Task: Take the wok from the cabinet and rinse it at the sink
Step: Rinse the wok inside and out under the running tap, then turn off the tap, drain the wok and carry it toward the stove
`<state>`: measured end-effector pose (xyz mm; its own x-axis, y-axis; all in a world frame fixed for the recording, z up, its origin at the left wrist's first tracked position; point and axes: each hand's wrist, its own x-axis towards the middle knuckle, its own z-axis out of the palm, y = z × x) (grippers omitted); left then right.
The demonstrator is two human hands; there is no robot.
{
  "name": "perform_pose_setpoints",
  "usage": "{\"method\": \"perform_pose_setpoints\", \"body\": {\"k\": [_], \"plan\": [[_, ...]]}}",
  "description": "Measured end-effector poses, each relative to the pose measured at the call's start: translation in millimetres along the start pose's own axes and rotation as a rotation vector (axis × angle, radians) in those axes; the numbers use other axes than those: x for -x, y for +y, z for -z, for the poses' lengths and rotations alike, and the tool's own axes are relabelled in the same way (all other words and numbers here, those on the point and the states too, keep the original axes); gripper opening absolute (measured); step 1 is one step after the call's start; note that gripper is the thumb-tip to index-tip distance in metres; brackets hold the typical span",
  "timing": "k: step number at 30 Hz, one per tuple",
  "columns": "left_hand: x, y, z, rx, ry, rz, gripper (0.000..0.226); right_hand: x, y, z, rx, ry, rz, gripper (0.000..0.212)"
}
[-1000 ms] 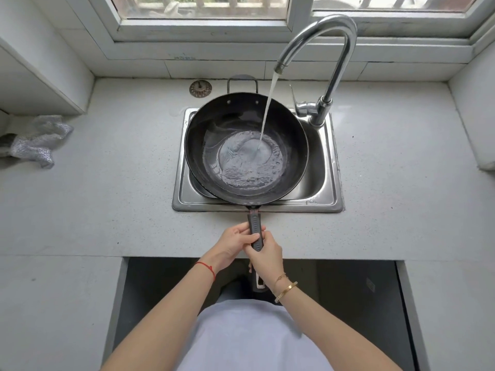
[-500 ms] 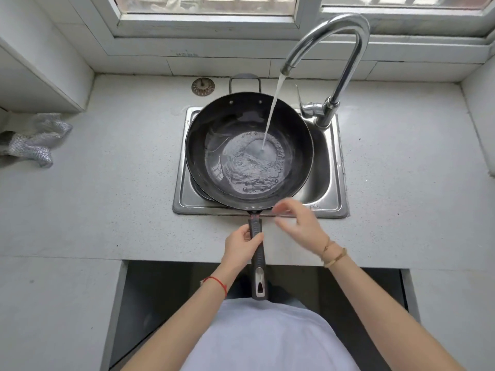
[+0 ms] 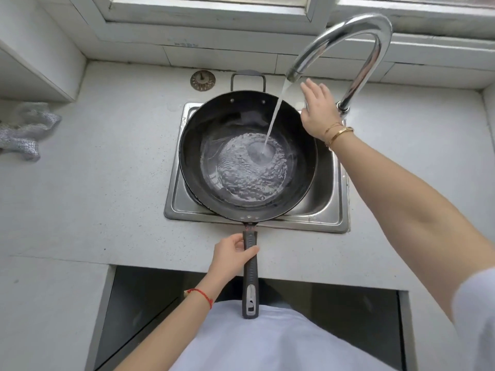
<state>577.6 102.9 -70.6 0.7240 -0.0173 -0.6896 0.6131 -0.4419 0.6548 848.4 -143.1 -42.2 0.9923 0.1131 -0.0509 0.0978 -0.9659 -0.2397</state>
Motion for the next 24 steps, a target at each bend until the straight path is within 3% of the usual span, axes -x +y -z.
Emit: {"method": "perform_pose_setpoints", "body": {"k": [5,11,15,20,24], "plan": [[-5,0,2,-0.03,-0.005,0.015,0.035,-10,-1,1,0.198,-0.122,0.025,0.065],[-10,-1,5,-0.022,-0.044,0.039,0.028,-10,10,7,0.344,-0.098,0.046,0.065],[-12,-2,7,-0.009,-0.063,0.049,0.026,-9,18,19,0.304,-0.041,0.027,0.065],[-13,-2,6,-0.005,-0.073,0.042,0.033,-5,12,20,0.257,-0.033,0.028,0.097],[-13,-2,5,-0.025,-0.068,0.024,0.034,7,13,17,0.136,-0.003,0.012,0.097]]}}
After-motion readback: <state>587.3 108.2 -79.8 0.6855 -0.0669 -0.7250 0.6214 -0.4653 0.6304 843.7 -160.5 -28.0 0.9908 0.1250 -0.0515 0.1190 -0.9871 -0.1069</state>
